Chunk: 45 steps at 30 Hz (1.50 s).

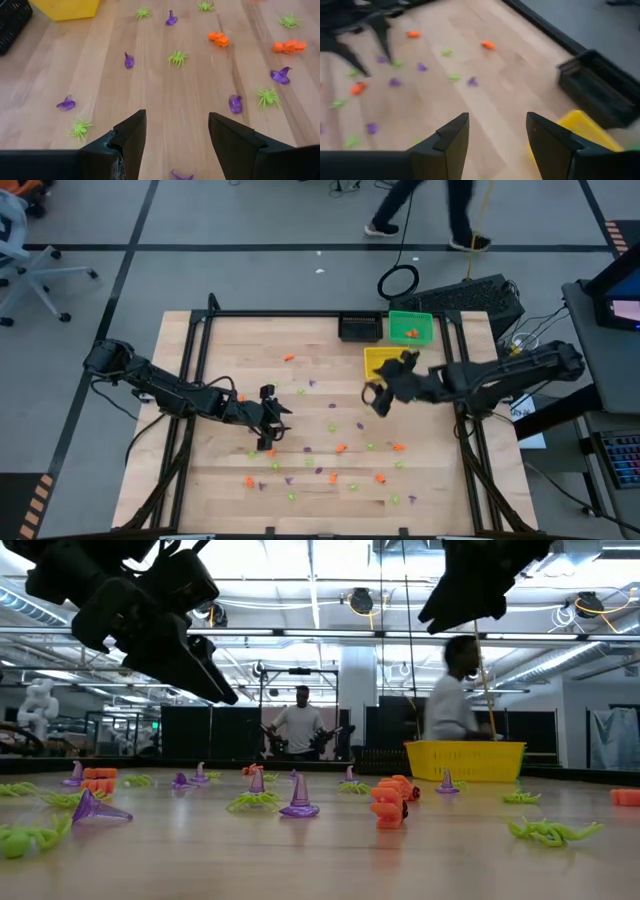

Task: Sort Halloween decoration
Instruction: Put the violet witch hat toy into the yellow basket

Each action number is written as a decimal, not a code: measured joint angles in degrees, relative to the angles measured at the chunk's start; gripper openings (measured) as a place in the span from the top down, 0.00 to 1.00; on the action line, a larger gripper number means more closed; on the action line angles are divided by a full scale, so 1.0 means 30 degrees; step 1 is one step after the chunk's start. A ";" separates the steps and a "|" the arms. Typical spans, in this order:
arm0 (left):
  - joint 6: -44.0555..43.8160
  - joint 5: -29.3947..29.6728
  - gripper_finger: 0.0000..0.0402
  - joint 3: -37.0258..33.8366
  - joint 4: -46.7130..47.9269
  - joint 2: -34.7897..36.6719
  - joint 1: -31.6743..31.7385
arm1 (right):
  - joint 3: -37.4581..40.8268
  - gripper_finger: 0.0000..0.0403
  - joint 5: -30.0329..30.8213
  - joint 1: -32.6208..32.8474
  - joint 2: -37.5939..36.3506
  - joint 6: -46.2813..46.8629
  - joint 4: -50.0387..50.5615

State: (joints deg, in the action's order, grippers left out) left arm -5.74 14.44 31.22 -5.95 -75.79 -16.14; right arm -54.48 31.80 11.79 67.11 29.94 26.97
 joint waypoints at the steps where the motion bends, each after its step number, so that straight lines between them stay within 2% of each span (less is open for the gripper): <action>1: 0.0001 0.0005 0.47 0.0000 0.0130 0.0000 0.0000 | 0.0375 0.54 0.0189 0.0400 0.0003 -0.0133 -0.0804; 7: -0.0497 0.0593 0.47 0.0000 0.1239 0.0000 0.0007 | 0.2085 0.54 0.2221 0.2217 0.0584 -0.0274 -0.3221; 10: -0.1345 0.1666 0.47 0.0000 0.2492 0.0000 0.0007 | 0.2409 0.54 0.2915 0.2828 0.1350 -0.0667 -0.4011; 14: -0.1502 0.2712 0.47 0.0000 0.3719 0.0000 0.0029 | 0.2529 0.54 0.2905 0.3580 0.2588 -0.1894 -0.5273; 21: -0.1487 0.2506 0.47 -0.0080 0.3756 0.0000 0.0411 | 0.2522 0.54 0.2910 0.4473 0.4862 -0.2858 -0.7263; 25: -0.1906 0.2411 0.47 -0.1217 0.2501 0.0000 0.1288 | 0.2522 0.54 0.2874 0.4490 0.5978 -0.3648 -0.8640; 33: -0.2985 0.2273 0.47 -0.4185 -0.3512 0.0000 0.2055 | 0.2515 0.54 0.2895 0.4446 0.6382 -0.4282 -0.9791; 45: -0.3432 0.2280 0.47 -0.5138 -0.3887 0.0000 0.2055 | 0.2515 0.54 0.2935 0.4446 0.6390 -0.4271 -0.9860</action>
State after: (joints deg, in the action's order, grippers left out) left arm -16.03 21.28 15.81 -17.61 -75.79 -9.98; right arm -46.94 40.61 25.12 86.28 17.12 -2.61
